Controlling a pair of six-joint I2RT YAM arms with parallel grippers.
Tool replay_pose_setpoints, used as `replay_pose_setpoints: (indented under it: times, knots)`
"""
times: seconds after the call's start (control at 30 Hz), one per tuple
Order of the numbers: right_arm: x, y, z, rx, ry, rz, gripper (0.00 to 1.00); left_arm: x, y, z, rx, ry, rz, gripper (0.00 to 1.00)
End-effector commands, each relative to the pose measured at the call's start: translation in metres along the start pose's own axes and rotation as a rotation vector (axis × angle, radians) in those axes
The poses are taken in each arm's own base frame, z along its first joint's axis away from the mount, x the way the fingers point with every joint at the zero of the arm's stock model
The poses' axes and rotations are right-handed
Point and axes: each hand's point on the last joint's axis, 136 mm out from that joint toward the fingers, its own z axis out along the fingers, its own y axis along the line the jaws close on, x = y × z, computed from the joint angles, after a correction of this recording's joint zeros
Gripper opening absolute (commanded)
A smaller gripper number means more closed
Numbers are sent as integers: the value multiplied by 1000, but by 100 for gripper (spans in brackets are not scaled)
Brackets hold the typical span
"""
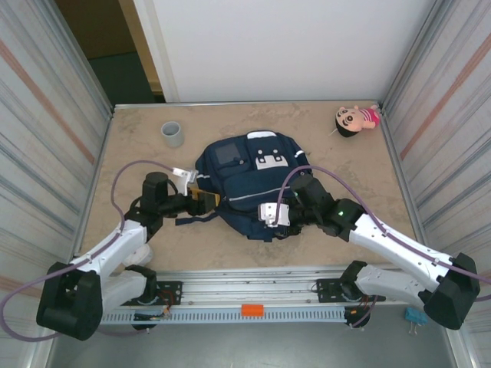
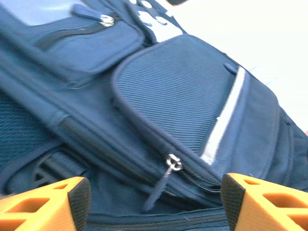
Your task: Pack the student bag
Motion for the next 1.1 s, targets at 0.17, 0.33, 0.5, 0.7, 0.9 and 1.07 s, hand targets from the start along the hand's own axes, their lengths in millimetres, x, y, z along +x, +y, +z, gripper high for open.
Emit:
replay_pose_setpoints:
  times: [0.17, 0.33, 0.5, 0.7, 0.9, 1.07]
  knots:
    - [-21, -5, -8, 12, -91, -63, 0, 16, -1, 18, -1, 46, 208, 70]
    - [-20, -7, -6, 27, -91, -67, 0, 27, 7, 30, -2, 75, 211, 61]
    - [-22, -11, -12, 63, -98, -68, 0, 28, 0, 40, 63, 89, 228, 46]
    - [-12, -27, -9, 151, -50, -32, 0, 33, -31, 39, 181, 112, 274, 15]
    - [-8, -29, 0, 155, -47, -1, 0, 37, -61, 25, 241, 124, 348, 0]
    - [3, -21, 21, 108, -31, 27, 0, 28, -73, 13, 255, 76, 363, 0]
